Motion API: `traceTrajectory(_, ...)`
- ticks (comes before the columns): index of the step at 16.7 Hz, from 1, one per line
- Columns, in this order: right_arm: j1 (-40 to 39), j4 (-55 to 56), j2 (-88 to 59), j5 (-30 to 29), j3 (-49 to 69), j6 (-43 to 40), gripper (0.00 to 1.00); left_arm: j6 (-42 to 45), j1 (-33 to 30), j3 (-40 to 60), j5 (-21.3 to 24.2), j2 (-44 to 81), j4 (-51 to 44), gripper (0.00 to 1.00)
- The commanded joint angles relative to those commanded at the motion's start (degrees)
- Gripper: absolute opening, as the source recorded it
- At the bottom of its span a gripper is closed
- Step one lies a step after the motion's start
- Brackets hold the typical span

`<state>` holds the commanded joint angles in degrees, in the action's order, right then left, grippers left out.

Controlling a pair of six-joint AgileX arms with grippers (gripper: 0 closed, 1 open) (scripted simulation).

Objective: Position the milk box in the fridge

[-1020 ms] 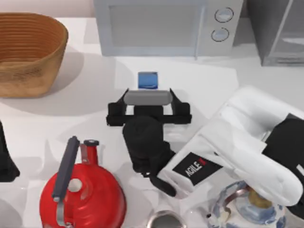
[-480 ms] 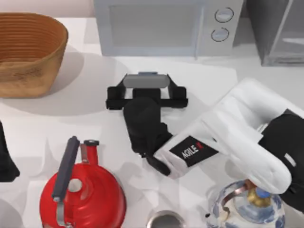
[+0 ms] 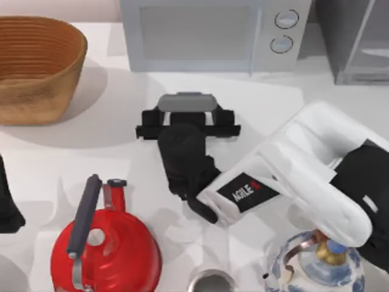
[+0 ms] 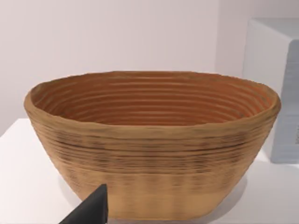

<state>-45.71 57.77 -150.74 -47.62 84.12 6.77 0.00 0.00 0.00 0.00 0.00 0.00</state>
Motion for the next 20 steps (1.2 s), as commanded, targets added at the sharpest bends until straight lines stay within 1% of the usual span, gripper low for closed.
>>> traceTrajectory(9, 0.00, 0.00, 0.00, 0.00, 0.00, 0.00, 0.02, 0.00, 0.00, 0.00, 0.00, 0.00, 0.00, 1.00)
traceTrajectory(10, 0.00, 0.00, 0.00, 0.00, 0.00, 0.00, 0.00, 0.00, 0.00, 0.00, 0.00, 0.00, 0.00, 1.00)
traceTrajectory(20, -0.24, -0.83, 1.04, 0.04, 0.04, 0.01, 0.00, 0.00, 0.00, 0.00, 0.00, 0.00, 0.00, 1.00)
